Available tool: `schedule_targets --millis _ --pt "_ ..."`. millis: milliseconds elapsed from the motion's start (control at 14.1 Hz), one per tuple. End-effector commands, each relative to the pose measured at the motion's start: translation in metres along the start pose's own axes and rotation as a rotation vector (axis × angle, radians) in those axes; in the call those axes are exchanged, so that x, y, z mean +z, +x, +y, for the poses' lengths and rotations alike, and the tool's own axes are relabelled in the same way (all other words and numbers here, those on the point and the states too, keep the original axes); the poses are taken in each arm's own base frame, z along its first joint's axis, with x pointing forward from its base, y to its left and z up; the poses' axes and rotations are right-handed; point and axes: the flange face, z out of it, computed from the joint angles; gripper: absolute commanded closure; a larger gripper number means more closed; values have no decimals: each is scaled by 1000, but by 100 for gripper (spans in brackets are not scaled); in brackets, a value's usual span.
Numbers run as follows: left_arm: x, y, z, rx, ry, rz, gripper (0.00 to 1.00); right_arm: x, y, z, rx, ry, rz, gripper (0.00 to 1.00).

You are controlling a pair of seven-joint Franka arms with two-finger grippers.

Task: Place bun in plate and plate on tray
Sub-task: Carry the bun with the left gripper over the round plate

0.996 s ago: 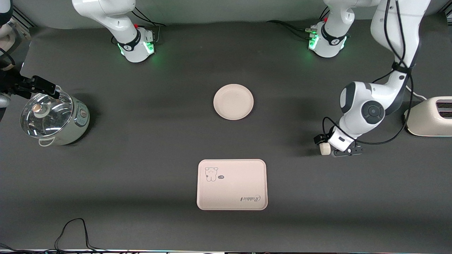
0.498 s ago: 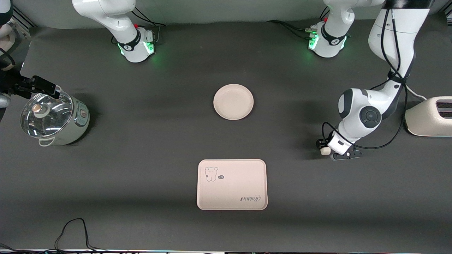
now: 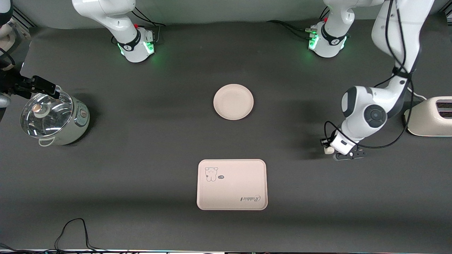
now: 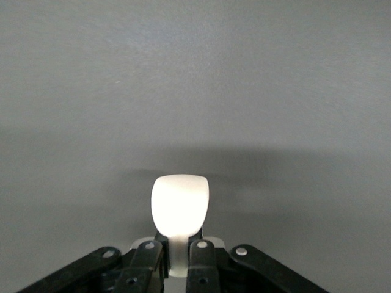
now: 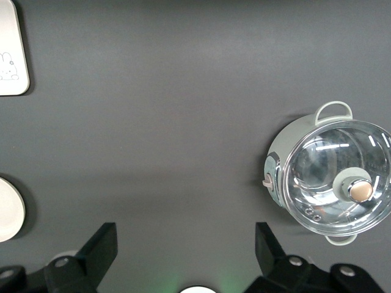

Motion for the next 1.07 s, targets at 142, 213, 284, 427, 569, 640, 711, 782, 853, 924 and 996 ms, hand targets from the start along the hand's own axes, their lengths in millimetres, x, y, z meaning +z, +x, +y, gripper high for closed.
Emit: schedule_targets --millis 142,213,284,427,569,640,711,782,853,924,996 --pt "-172 -61 5 -23 50 -48 83 -4 -5 -2 14 -23 14 0" --pt "-205 -82 12 -23 37 -60 83 -4 -5 -2 14 -23 14 0" --pt "-230 -102 14 -25 22 -75 83 -4 -5 -1 15 -23 14 0" --pt "-267 -136 24 -1 19 -83 83 -4 -5 -1 15 -23 14 0" --pt "-280 -160 54 -60 -33 -107 83 -4 -4 -1 15 -23 13 0" --pt "-279 -176 88 -47 -20 -97 83 -4 -4 -1 14 -23 13 0" --pt "-274 -191 124 -47 -7 -79 83 -4 -4 -1 15 -23 13 0" --pt "-264 -203 158 -43 -8 -56 83 -4 -4 -1 14 -23 13 0" --pt "-248 -216 192 -53 -5 -53 83 -4 -4 -1 14 -23 13 0" --pt "-232 -225 221 -74 -16 -39 83 -4 -4 -1 15 -23 13 0" --pt "-214 -238 252 -87 -34 -30 83 -4 -4 -1 17 -23 13 0"
